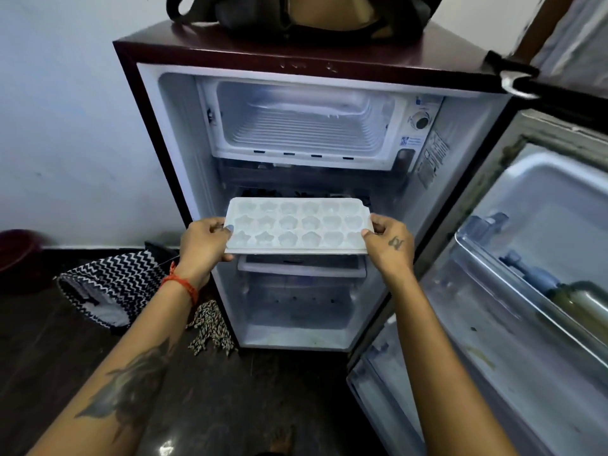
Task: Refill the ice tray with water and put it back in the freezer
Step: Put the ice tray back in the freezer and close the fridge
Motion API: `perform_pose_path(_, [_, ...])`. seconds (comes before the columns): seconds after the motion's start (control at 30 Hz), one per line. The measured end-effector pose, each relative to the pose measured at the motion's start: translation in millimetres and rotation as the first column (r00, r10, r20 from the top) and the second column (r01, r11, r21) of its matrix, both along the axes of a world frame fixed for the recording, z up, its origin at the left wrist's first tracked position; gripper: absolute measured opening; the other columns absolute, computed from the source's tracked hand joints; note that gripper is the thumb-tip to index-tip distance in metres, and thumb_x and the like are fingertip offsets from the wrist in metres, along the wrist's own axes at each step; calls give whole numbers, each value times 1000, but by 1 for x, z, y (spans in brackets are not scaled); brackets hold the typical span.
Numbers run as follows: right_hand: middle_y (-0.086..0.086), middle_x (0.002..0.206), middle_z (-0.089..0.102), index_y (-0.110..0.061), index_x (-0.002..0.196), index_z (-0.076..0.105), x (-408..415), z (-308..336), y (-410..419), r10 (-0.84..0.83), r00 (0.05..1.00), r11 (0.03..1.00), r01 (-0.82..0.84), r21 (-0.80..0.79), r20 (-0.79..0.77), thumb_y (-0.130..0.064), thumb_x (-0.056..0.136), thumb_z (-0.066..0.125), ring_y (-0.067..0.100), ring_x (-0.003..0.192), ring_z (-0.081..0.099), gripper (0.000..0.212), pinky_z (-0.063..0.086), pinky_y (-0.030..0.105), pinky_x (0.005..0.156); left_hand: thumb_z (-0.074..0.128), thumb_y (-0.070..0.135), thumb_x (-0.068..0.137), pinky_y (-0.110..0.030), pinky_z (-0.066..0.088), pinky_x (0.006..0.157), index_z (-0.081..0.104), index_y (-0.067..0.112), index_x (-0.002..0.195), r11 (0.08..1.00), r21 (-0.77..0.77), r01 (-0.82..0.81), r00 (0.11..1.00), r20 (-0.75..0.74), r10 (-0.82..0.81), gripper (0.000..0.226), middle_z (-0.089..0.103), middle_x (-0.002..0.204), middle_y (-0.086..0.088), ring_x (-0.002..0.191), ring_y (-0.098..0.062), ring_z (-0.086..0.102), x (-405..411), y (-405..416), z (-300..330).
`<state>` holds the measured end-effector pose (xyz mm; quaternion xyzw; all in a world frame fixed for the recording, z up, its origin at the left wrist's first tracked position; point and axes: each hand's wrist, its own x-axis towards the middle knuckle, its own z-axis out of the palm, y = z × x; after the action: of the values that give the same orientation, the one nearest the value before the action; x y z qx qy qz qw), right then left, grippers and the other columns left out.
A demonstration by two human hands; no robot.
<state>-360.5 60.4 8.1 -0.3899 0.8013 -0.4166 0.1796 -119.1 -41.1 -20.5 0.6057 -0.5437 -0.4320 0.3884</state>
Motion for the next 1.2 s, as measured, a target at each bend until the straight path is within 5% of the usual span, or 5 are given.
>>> perform_pose_path(0.27, [7, 115, 68, -12, 119, 65, -10, 14, -57, -17, 1000, 1000, 17, -10, 11, -8, 89, 55, 27, 110, 60, 32, 39, 20, 83, 52, 11, 94, -13, 49, 42, 64, 10, 106, 998, -57, 27, 999, 34, -26, 17, 62, 98, -6, 53, -6, 60, -7, -52, 20])
perform_pose_path(0.63, [22, 110, 67, 8, 113, 60, -36, 45, -117, -12, 997, 1000, 10, -28, -77, -8, 87, 57, 37, 106, 60, 31, 48, 35, 86, 55, 12, 93, -28, 52, 57, 60, 3, 111, 990, -109, 85, 996, 30, -82, 21, 57, 96, -11, 38, -3, 55, -31, -127, 47])
perform_pose_path(0.77, [19, 105, 68, 6, 105, 65, -49, 45, -147, -16, 996, 998, 11, -69, -82, -7, 85, 59, 35, 102, 62, 25, 49, 32, 83, 55, 6, 92, -13, 46, 38, 61, 0, 102, 990, -110, 87, 996, 4, -88, 13, 53, 89, -12, 59, -15, 50, -46, -150, 54])
perform_pose_path(0.9, [11, 107, 69, -1, 103, 68, -66, 35, -181, -43, 999, 994, 40, -100, -33, -10, 84, 59, 28, 105, 61, 24, 47, 24, 77, 53, 2, 91, -13, 40, 31, 52, 7, 70, 998, -53, 42, 997, -65, -45, 22, 44, 66, -7, 50, -13, 46, -62, -176, 60])
perform_pose_path(1.2, [7, 110, 65, -18, 93, 59, -84, 23, -230, -63, 994, 980, 78, -185, 85, -10, 83, 59, 19, 95, 57, 13, 42, 23, 75, 54, 5, 90, -25, 56, 49, 58, 4, 113, 1000, -20, -4, 987, -161, 1, 23, 60, 95, -12, 76, -22, 60, -82, -221, 57])
